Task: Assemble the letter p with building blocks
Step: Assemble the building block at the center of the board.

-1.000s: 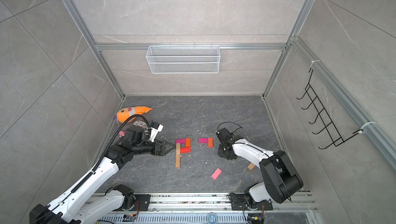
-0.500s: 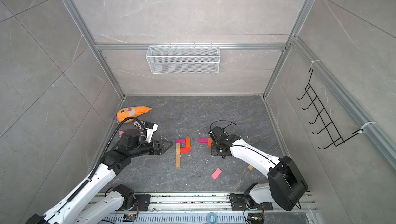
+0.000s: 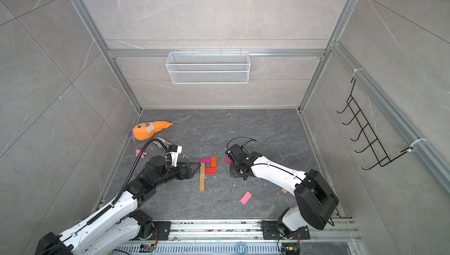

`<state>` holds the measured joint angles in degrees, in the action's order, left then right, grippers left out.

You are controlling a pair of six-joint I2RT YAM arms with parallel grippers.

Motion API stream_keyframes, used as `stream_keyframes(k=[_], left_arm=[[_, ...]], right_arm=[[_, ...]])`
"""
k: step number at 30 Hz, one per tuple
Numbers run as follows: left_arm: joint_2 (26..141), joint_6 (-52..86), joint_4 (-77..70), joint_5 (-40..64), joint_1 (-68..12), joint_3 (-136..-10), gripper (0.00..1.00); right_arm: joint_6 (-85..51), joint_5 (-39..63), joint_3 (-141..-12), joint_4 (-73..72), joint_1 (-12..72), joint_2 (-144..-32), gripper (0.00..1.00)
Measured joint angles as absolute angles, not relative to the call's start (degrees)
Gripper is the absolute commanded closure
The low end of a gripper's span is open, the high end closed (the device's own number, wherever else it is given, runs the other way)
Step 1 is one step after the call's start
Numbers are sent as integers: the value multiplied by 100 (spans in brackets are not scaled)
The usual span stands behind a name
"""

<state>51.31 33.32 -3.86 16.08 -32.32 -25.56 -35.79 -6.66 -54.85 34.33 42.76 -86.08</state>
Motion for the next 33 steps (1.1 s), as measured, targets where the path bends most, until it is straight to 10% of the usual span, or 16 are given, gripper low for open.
stream_keyframes(k=[33], left_arm=[[5841,1896,-1927,1369,-4187,-2429,0]], right_arm=[[-4097,-622,-6012,3100,4539,-9898,89]])
